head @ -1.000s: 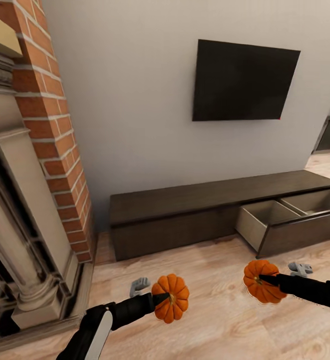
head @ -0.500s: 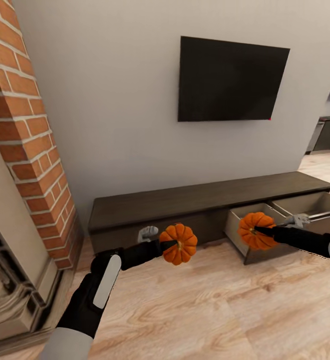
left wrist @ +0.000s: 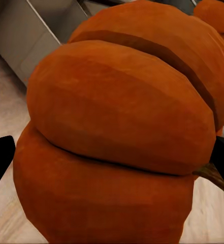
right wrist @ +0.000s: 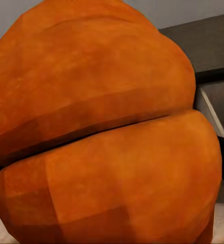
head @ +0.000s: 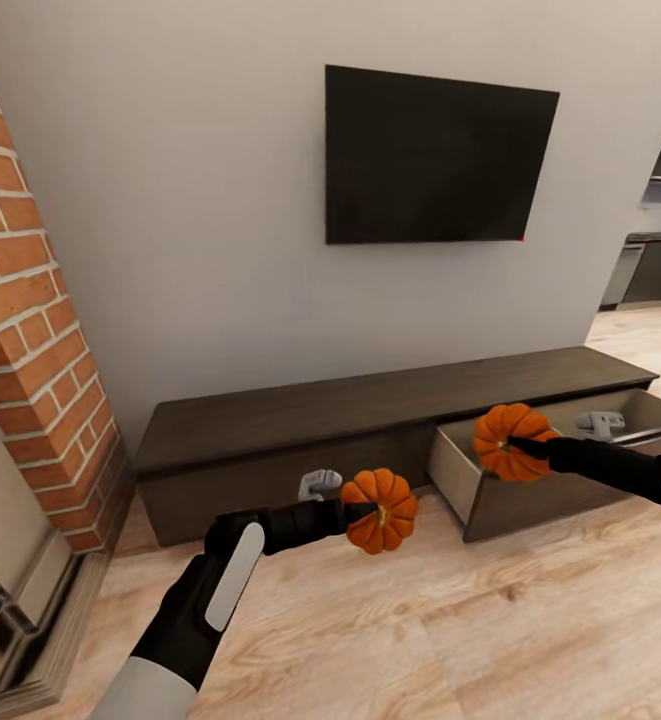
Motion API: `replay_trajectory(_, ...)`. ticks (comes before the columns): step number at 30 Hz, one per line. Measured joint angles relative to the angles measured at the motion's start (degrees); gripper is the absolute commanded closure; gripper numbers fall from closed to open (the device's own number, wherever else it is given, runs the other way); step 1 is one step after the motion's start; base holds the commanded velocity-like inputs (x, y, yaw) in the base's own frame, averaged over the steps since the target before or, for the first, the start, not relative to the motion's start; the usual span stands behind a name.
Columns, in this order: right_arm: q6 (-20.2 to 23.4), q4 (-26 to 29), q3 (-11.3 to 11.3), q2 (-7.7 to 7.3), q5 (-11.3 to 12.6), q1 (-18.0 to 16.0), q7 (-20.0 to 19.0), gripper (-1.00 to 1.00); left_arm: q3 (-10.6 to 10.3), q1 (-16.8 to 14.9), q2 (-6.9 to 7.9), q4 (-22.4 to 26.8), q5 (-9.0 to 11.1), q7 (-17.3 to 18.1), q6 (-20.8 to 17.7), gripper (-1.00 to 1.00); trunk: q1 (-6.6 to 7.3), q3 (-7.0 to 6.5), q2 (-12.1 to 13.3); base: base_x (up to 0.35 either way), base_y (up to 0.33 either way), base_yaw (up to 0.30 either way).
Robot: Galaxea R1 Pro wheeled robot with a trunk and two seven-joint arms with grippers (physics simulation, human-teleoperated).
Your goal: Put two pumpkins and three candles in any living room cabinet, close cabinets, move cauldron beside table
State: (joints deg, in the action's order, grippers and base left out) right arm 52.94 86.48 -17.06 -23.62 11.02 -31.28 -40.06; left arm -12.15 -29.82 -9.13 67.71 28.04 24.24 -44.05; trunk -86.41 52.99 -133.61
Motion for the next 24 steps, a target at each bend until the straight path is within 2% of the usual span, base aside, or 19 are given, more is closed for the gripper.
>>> replay_trajectory(1, 0.0, 0.09, 0.01, 0.02, 0.03, 0.01, 0.0, 1.0, -0.06, 0.07, 0.06, -0.03, 0.17, 0.04, 0.03, 1.0, 0.0, 0.0, 0.0, 0.135, -0.325, 0.0)
replay_trajectory(4, 0.0, 0.2, 0.06, 0.05, 0.04, 0.07, 0.0, 1.0, -0.17, 0.34, 0.34, 0.32, 2.55, -0.06, 0.02, 1.0, 0.0, 0.0, 0.0, 0.132, -0.326, 0.0)
replay_trajectory(7, 0.05, 0.24, 0.04, 0.05, 0.01, 0.1, 0.0, 1.0, -0.27, 0.5, 0.42, 1.61, 4.09, -0.06, -0.25, 1.0, 0.0, 0.0, 0.0, 0.129, -0.327, 0.0)
replay_trajectory(9, 0.04, 0.27, 0.03, 0.02, -0.03, 0.11, 0.0, 1.0, -0.28, 0.5, 0.42, 2.57, 4.16, -0.04, -0.44, 1.0, 0.0, 0.0, 0.0, 0.127, -0.328, 0.0)
replay_trajectory(10, 0.0, 0.41, 0.01, 0.01, -0.09, 0.08, -0.01, 1.0, -0.26, 0.53, 0.41, 4.34, 4.07, -0.02, -0.61, 1.0, 0.0, 0.0, 0.0, 0.127, -0.328, 0.0)
replay_trajectory(11, 0.03, 0.57, 0.01, 0.0, 0.01, 0.09, 0.0, 1.0, -0.29, 0.54, 0.37, 5.59, 5.68, 0.03, -1.13, 1.0, 0.0, -0.01, 0.0, 0.131, -0.328, 0.0)
replay_trajectory(12, 0.01, 0.99, 0.0, 0.02, -0.08, 0.09, -0.01, 1.0, -0.27, 0.53, 0.32, 7.48, 5.36, -0.05, -1.32, 1.0, 0.0, -0.01, 0.0, 0.139, -0.327, 0.0)
replay_trajectory(13, 0.08, 1.3, 0.0, 0.04, 0.04, 0.1, 0.01, 1.0, -0.29, 0.52, 0.24, 9.03, 6.49, -0.29, -1.78, 1.0, 0.01, -0.01, 0.0, 0.149, -0.326, 0.0)
replay_trajectory(14, 0.04, 1.6, 0.02, 0.05, 0.1, 0.45, 0.01, 1.0, -0.3, 0.51, 0.19, 10.28, 8.16, -2.41, -2.04, 1.0, 0.01, -0.01, 0.0, 0.155, -0.325, 0.0)
replay_trajectory(15, -0.19, 1.84, 0.05, 0.06, 0.01, 0.88, 0.01, 1.0, -0.32, 0.5, 0.21, 11.19, 9.2, -5.16, -2.0, 1.0, 0.0, 0.0, 0.0, 0.159, -0.324, 0.0)
replay_trajectory(17, -0.48, 2.09, 0.03, 0.06, 0.08, 1.37, -0.03, 1.0, -0.45, 0.51, 0.27, 12.23, 11.37, -8.48, -2.05, 1.0, 0.0, 0.0, 0.0, 0.162, -0.324, 0.0)
replay_trajectory(20, -0.64, 2.04, 0.0, 0.07, 0.08, 1.67, -0.11, 1.0, -0.64, 0.5, 0.37, 12.85, 12.65, -10.66, -1.96, 1.0, 0.0, 0.0, 0.0, 0.166, -0.323, 0.0)
replay_trajectory(24, -0.79, 1.8, 0.03, 0.12, 0.0, 1.73, -0.2, 1.0, -0.68, 0.51, 0.49, 12.9, 12.75, -10.99, -2.0, 1.0, 0.0, 0.0, 0.0, 0.166, -0.323, 0.0)
